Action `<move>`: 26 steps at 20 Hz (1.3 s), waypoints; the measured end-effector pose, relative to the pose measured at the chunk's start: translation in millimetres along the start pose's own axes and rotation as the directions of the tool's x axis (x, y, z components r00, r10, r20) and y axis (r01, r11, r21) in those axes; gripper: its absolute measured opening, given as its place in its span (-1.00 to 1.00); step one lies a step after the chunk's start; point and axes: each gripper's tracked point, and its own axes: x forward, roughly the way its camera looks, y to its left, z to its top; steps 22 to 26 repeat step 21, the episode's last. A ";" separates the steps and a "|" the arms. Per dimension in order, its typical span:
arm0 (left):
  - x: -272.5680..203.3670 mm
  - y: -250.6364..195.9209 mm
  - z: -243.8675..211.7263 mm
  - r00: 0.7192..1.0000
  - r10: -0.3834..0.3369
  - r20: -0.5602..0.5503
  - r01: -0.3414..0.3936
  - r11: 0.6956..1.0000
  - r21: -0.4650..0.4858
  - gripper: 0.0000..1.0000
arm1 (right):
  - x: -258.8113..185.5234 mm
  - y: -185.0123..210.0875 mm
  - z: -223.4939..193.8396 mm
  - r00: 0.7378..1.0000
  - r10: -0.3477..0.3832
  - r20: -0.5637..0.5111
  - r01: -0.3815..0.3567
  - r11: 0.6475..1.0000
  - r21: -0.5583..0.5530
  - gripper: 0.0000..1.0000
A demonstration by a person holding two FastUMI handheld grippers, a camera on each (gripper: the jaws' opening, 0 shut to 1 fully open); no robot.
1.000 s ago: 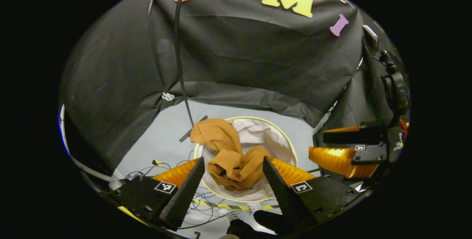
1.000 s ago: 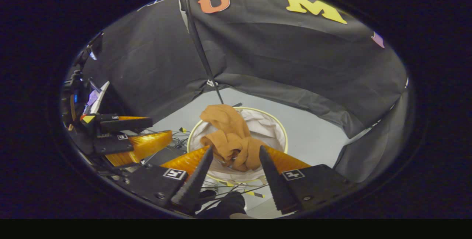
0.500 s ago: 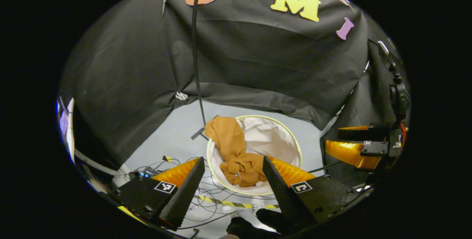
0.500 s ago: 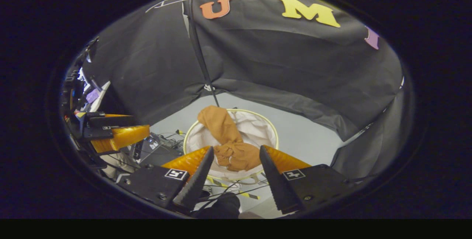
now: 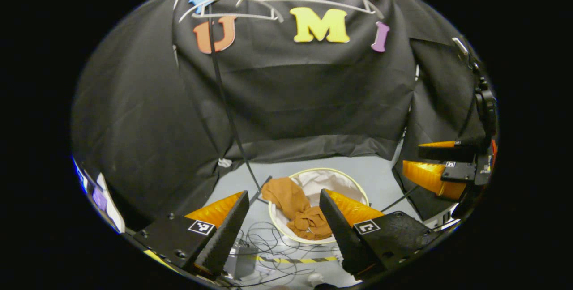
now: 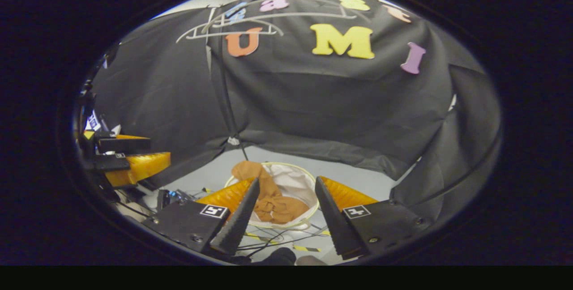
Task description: Grasp the clothes on the hanger with both hands and then place them into the laundry hamper below.
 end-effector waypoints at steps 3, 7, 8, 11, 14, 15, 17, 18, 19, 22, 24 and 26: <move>-37.2 10.5 36.6 0.993 -0.037 0.116 0.032 0.998 0.046 0.86 | -60.3 9.2 30.5 0.994 -0.046 0.102 0.040 0.998 0.055 0.59; -95.0 22.3 88.6 0.965 -0.051 0.256 0.039 0.998 0.054 0.97 | -144.6 10.0 78.6 0.963 -0.109 0.247 0.102 0.994 0.042 0.99; -110.4 23.2 96.7 0.957 -0.050 0.287 0.039 0.998 0.044 0.96 | -162.9 12.8 91.0 0.952 -0.115 0.284 0.105 0.993 0.052 1.00; -156.8 18.4 134.8 0.919 -0.060 0.390 0.053 0.998 0.031 1.00 | -214.6 27.6 127.8 0.920 -0.103 0.378 0.080 0.994 0.075 1.00; -197.5 14.9 165.1 0.888 -0.048 0.458 0.043 0.999 0.022 1.00 | -248.5 29.7 146.3 0.886 -0.105 0.452 0.089 0.994 0.056 0.93; -208.2 11.3 171.6 0.878 -0.054 0.476 0.055 0.998 0.013 1.00 | -261.4 29.6 154.3 0.878 -0.103 0.467 0.085 0.995 0.061 0.95; -230.0 9.2 187.6 0.856 -0.060 0.514 0.069 0.998 0.000 1.00 | -283.0 28.2 166.9 0.858 -0.107 0.502 0.077 0.994 0.080 0.98; -239.8 10.9 201.4 0.841 -0.063 0.538 0.070 0.998 0.007 1.00 | -292.0 26.6 169.0 0.846 -0.114 0.521 0.081 0.993 0.086 1.00; -246.6 12.2 207.7 0.829 -0.062 0.556 0.069 0.998 0.009 1.00 | -296.8 21.0 165.3 0.840 -0.132 0.527 0.093 0.991 0.100 1.00; -256.1 10.3 213.0 0.815 -0.062 0.576 0.074 0.997 0.002 1.00 | -304.1 12.9 159.4 0.829 -0.151 0.538 0.099 0.987 0.125 1.00; -256.1 10.3 213.0 0.815 -0.062 0.576 0.074 0.997 0.002 1.00 | -304.1 12.9 159.4 0.829 -0.151 0.538 0.099 0.987 0.125 1.00; -256.1 10.3 213.0 0.815 -0.062 0.576 0.074 0.997 0.002 1.00 | -304.1 12.9 159.4 0.829 -0.151 0.538 0.099 0.987 0.125 1.00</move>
